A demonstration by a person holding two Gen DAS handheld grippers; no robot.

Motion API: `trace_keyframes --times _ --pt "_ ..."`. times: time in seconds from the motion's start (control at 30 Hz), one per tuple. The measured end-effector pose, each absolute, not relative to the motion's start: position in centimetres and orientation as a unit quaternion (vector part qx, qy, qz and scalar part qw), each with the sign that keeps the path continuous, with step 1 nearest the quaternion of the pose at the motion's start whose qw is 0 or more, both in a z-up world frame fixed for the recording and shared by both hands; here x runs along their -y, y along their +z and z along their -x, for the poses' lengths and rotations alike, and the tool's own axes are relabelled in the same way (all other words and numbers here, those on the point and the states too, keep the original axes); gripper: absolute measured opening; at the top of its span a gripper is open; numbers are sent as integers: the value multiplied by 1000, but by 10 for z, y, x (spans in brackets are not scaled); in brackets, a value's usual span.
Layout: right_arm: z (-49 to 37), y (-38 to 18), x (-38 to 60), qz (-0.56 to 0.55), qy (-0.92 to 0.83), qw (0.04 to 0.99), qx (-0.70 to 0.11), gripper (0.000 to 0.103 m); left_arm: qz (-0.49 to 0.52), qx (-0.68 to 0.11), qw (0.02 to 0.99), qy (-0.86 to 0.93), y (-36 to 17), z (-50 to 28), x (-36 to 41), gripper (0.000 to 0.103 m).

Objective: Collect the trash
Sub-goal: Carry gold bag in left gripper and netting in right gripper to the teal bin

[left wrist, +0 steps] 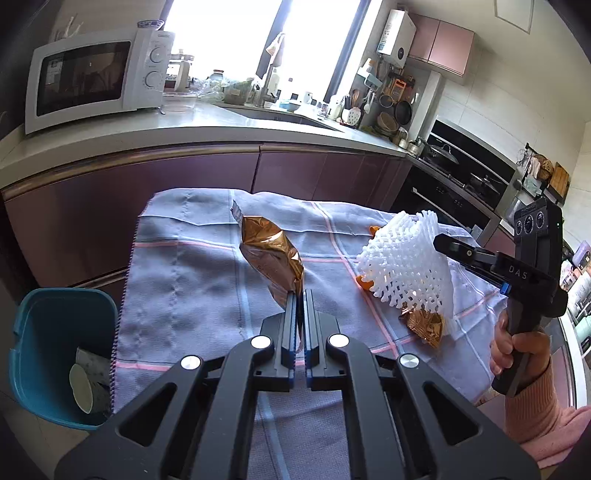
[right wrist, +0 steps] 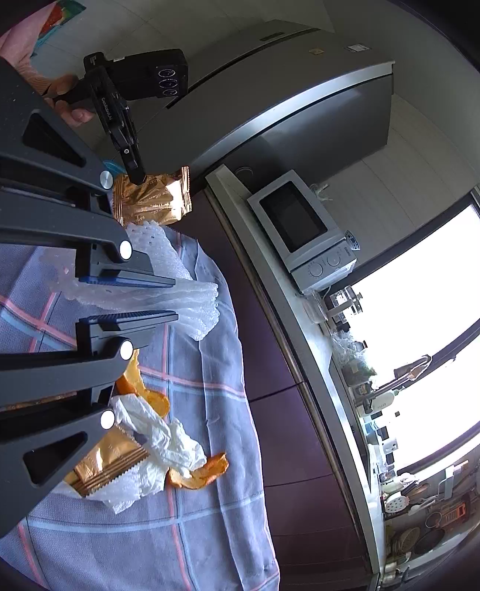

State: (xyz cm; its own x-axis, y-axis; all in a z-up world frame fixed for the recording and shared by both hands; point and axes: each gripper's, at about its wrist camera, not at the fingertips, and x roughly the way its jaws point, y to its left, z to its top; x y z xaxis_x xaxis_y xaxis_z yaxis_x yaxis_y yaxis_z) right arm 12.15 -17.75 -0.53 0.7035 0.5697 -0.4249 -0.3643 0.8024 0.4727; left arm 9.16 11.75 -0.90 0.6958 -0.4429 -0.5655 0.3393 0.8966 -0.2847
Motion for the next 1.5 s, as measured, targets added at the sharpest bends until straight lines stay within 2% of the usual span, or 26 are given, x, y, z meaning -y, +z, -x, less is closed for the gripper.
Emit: trace_keyframes --times 0.77,1.13,1.5 --pt "-159 1 21 -117 391 856 -317 11 114 -300 945 -68 5 -45 -262 4" --pt "-183 -11 -58 -82 411 841 -341 11 143 -337 930 -12 -35 -60 -315 4" --pt "-209 -42 -124 -42 398 833 -381 11 160 -378 912 8 -77 -84 -333 4"
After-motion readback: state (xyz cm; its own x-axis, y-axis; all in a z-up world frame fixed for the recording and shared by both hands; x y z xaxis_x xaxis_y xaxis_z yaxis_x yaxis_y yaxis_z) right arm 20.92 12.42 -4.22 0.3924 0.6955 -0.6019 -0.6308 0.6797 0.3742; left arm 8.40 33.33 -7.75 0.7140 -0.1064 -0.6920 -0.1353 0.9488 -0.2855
